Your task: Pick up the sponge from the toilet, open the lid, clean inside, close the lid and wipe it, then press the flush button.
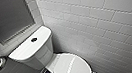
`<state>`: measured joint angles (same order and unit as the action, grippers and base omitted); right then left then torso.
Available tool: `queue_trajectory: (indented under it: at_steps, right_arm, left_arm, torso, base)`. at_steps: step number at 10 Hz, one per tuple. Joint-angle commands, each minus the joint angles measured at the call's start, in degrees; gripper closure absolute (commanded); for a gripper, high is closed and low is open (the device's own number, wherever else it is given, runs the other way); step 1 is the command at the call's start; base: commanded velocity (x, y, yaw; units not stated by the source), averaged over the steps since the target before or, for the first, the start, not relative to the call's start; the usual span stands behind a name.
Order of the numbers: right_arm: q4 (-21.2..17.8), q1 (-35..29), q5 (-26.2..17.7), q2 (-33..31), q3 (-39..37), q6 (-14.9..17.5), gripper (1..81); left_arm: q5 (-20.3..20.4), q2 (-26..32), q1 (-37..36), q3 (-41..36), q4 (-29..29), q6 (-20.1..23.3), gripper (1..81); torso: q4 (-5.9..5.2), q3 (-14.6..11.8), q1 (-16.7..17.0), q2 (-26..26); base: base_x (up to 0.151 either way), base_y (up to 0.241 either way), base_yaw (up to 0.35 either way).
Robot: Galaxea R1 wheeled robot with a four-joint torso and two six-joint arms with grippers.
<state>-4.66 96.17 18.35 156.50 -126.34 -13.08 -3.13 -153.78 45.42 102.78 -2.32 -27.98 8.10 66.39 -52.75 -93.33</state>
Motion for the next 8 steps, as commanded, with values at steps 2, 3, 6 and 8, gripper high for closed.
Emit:
queue_trajectory:
  at_steps: [2,3,6,8]
  right_arm:
    - [1.05,1.79,-4.55,-0.90,0.85,-0.01,81.1]
    - [1.14,1.79,-4.55,-0.90,1.02,-0.02,81.1]
    - [1.05,1.44,-4.64,-1.25,2.25,-0.02,81.1]
    - [0.97,1.18,-4.72,-1.34,2.60,-0.02,81.1]
  left_arm:
    - [2.61,-0.04,-5.47,-0.56,-4.98,-0.76,1.0]
    - [2.78,-0.39,-5.74,0.22,-5.07,-1.11,1.0]
    - [4.01,-1.26,-6.79,2.34,-5.07,-1.91,1.0]
    - [4.01,-1.88,-7.76,3.83,-5.15,-2.08,1.0]
  torso:
    - [0.00,0.00,0.00,0.00]
    - [0.00,0.00,0.00,0.00]
    - [0.00,0.00,0.00,0.00]
    - [0.00,0.00,0.00,0.00]
  base:
    - [0.000,0.000,0.000]
    - [0.000,0.000,0.000]
    - [0.000,0.000,0.000]
    - [0.000,0.000,0.000]
